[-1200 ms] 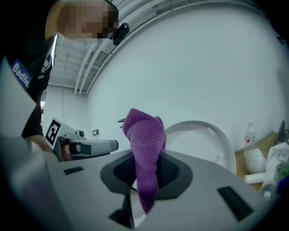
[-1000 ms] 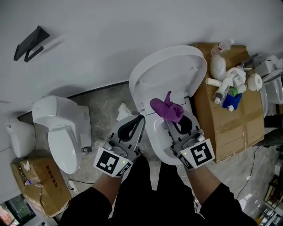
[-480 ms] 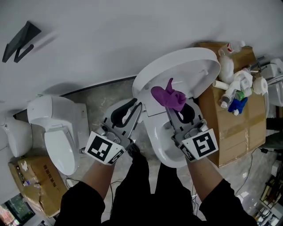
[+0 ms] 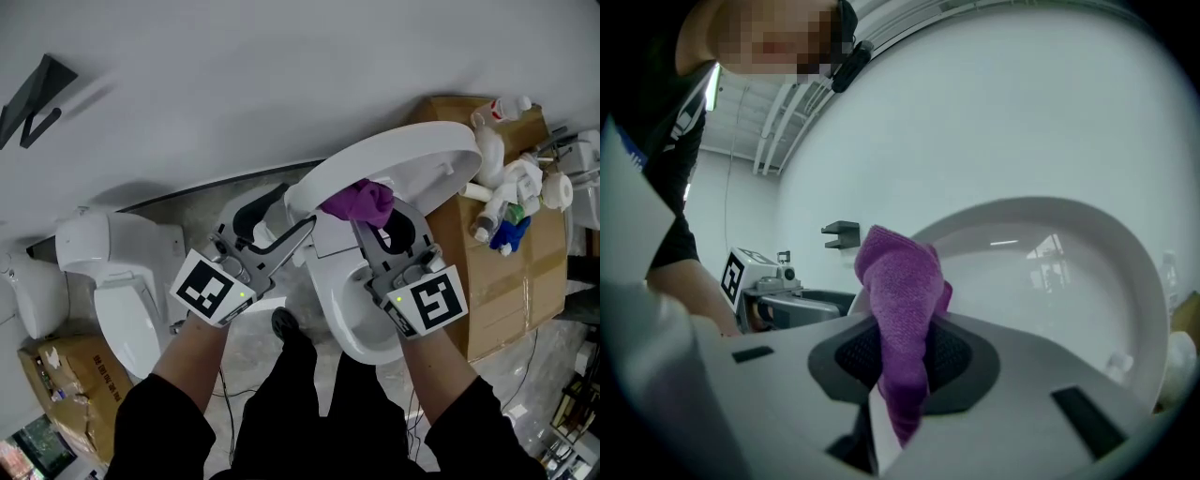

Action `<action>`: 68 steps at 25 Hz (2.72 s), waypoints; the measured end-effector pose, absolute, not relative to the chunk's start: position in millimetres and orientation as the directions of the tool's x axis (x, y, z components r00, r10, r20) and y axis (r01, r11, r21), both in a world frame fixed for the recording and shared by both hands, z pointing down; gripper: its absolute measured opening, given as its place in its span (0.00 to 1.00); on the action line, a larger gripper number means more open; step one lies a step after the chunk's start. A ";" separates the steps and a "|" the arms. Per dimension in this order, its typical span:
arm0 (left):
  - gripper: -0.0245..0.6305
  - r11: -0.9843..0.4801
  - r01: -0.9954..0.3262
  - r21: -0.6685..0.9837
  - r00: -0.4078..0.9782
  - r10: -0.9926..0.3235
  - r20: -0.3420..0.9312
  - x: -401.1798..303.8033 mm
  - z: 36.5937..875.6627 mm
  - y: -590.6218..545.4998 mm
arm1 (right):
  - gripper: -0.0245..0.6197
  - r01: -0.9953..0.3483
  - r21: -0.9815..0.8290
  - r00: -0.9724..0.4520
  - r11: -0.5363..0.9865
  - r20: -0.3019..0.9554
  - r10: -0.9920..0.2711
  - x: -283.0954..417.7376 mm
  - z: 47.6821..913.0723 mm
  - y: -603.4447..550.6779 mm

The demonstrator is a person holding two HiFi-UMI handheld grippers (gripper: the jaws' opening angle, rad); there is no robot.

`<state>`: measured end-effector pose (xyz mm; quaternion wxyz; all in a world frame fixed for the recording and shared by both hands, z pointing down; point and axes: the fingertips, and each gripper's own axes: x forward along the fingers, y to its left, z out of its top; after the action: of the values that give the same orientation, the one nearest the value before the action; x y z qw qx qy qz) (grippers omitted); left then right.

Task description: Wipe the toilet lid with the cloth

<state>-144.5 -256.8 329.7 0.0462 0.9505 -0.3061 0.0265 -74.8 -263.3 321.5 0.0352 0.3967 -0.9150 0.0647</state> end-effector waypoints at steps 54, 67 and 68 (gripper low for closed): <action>0.37 -0.821 -0.571 0.009 0.817 -0.568 0.102 -134.5 344.1 -279.1 | 0.15 -0.793 -0.016 -0.609 0.609 0.029 -0.793 -86.4 355.5 -290.6; 0.37 -0.739 -0.674 0.012 0.732 -0.664 0.154 -145.4 369.0 -276.9 | 0.15 -0.855 0.036 -0.511 0.518 0.114 -0.852 28.6 384.0 -322.0; 0.37 -0.729 -0.684 0.015 0.722 -0.674 0.155 -146.1 370.3 -276.4 | 0.15 -0.859 0.040 -0.502 0.510 0.124 -0.856 38.2 386.8 -324.2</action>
<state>-146.1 -276.4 370.3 0.0356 0.9272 -0.3664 0.0695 38.2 -324.2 386.8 0.0638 0.4948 -0.8666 0.0133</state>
